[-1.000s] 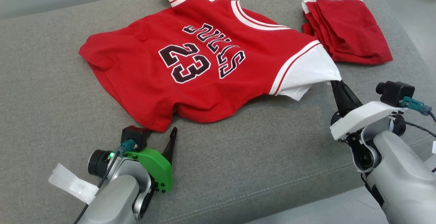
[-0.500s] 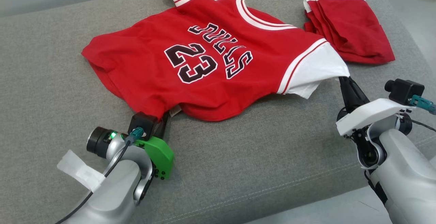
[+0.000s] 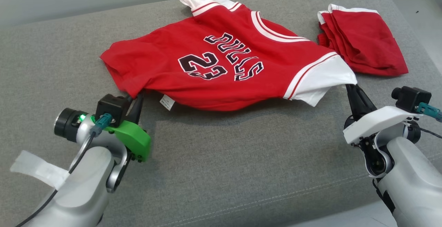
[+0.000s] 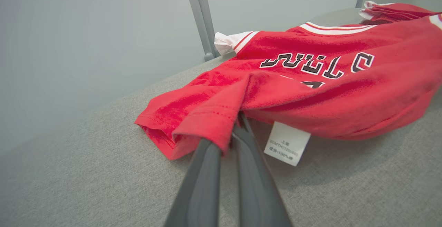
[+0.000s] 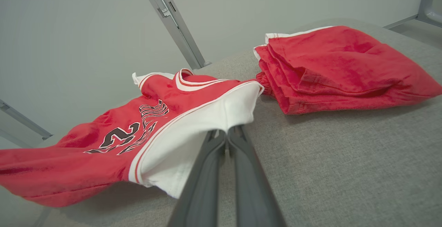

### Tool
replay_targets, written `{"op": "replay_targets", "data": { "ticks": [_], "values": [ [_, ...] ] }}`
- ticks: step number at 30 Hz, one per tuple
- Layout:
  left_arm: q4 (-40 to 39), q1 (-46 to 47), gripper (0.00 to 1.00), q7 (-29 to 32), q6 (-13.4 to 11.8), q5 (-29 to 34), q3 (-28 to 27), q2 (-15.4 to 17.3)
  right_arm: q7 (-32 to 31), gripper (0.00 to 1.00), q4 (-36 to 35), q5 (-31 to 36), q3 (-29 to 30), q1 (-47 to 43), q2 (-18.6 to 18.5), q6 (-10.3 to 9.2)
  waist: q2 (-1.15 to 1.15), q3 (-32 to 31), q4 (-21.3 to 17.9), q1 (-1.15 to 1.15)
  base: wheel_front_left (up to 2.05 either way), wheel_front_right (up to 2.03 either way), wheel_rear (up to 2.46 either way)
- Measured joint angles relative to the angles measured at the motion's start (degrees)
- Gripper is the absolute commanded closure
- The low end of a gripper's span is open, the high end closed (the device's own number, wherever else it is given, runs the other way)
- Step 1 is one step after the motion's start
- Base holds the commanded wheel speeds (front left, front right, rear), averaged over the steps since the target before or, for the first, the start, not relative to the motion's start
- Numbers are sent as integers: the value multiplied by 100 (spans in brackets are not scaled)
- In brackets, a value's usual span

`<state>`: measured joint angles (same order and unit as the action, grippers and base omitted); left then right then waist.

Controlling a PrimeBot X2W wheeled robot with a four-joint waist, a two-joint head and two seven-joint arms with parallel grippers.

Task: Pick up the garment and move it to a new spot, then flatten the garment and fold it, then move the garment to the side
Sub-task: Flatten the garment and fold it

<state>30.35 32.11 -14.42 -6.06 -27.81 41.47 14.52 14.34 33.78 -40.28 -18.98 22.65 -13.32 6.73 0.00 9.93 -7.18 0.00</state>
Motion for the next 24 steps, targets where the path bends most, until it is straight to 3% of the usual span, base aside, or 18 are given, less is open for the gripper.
{"op": "replay_targets", "data": {
  "ticks": [5, 8, 18, 24],
  "values": [
    [-236, -162, 100, 0, 3, -9, -146, 386, -3, 100, 75, -7, -147, -189, -68, 31, 0, -128, 57, 0, 0, 0, 0],
    [-382, -369, 100, 0, 55, -105, -215, 443, -211, 100, 104, -243, -275, -385, 73, 32, 0, -174, 76, 0, 0, 0, 0],
    [-528, -1131, 100, 0, 152, -474, -187, 421, -699, 100, -24, -549, -794, -628, 63, 32, 0, -217, 89, 0, 0, 0, 0],
    [-1190, -1463, 100, 1, 457, -1328, -670, 48, -393, 100, -798, -1240, -499, -602, 122, 32, 0, -194, 57, 0, 0, 0, 0]
  ]
}}
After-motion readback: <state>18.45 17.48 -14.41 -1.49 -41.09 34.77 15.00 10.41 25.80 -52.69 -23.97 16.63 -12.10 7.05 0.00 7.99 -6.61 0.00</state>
